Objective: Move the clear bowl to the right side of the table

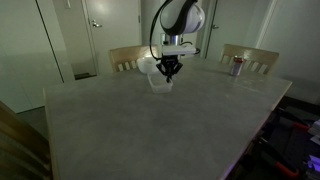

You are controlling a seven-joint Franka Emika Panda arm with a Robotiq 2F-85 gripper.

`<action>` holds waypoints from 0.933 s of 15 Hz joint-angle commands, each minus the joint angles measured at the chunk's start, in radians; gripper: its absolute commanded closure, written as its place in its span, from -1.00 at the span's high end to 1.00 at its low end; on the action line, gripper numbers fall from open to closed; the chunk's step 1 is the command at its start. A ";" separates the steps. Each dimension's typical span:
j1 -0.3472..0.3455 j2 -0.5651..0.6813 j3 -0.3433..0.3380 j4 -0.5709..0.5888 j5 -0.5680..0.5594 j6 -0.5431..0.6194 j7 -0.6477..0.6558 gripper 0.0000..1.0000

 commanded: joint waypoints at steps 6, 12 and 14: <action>-0.105 0.032 -0.081 -0.014 0.076 0.055 0.175 -0.96; -0.144 0.011 -0.085 -0.005 0.083 0.030 0.207 -0.84; -0.145 0.011 -0.085 -0.005 0.083 0.030 0.212 -0.84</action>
